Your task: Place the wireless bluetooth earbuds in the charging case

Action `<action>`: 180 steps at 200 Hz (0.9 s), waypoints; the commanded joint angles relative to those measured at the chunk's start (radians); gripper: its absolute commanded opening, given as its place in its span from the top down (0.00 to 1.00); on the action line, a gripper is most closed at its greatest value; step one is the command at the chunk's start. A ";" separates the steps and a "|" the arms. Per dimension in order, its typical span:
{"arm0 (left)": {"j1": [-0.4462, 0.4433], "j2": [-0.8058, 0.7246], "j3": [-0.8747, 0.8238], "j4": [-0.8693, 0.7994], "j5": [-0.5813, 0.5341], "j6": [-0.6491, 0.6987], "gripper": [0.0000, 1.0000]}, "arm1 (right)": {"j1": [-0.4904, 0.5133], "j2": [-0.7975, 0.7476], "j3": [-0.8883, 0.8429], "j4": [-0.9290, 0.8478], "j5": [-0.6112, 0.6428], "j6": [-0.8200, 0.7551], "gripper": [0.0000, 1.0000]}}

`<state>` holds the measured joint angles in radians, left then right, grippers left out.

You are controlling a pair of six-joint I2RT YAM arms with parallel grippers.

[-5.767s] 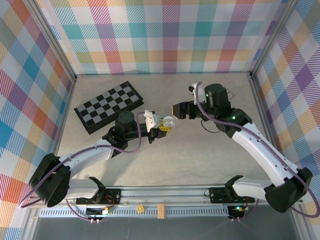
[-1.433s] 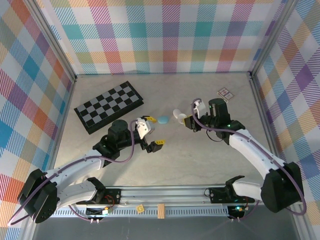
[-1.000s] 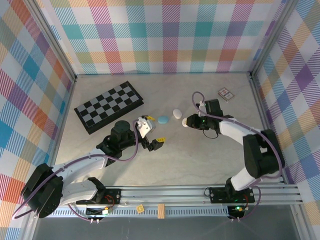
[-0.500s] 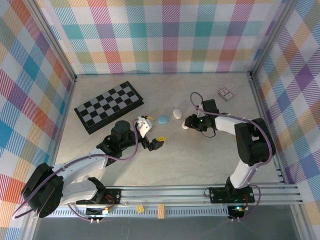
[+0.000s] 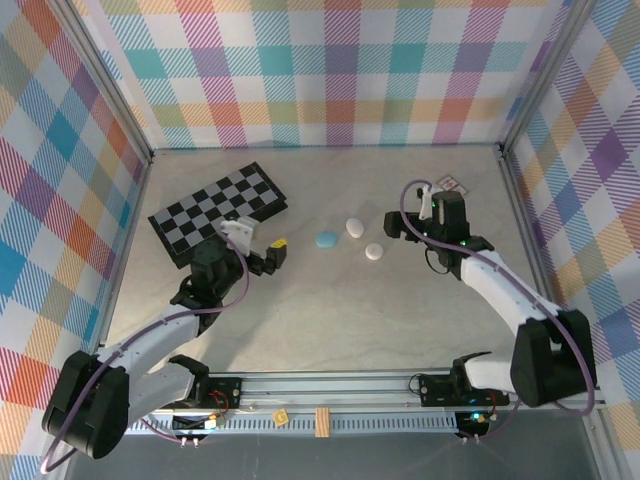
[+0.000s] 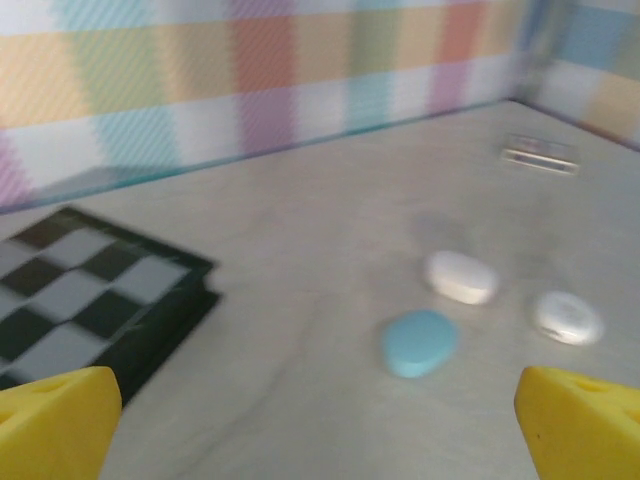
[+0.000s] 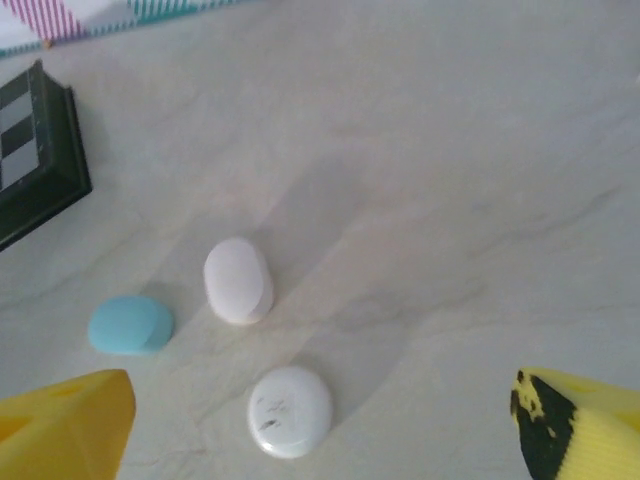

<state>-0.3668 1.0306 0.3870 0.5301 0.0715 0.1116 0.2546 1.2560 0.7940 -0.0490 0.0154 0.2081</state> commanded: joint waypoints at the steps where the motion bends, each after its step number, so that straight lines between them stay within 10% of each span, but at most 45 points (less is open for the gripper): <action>1: 0.077 -0.023 -0.058 0.079 -0.119 -0.019 0.00 | -0.020 -0.050 -0.099 0.143 0.130 -0.188 0.01; 143: 0.300 0.551 -0.121 0.625 -0.157 -0.078 0.00 | -0.265 0.267 -0.420 0.928 -0.036 -0.176 0.01; 180: 0.303 0.549 0.034 0.306 -0.149 -0.081 0.00 | -0.265 0.277 -0.382 0.873 -0.048 -0.180 0.01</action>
<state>-0.0795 1.5795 0.3359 0.9195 -0.0826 0.0444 -0.0021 1.5284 0.3836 0.7742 0.0010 0.0216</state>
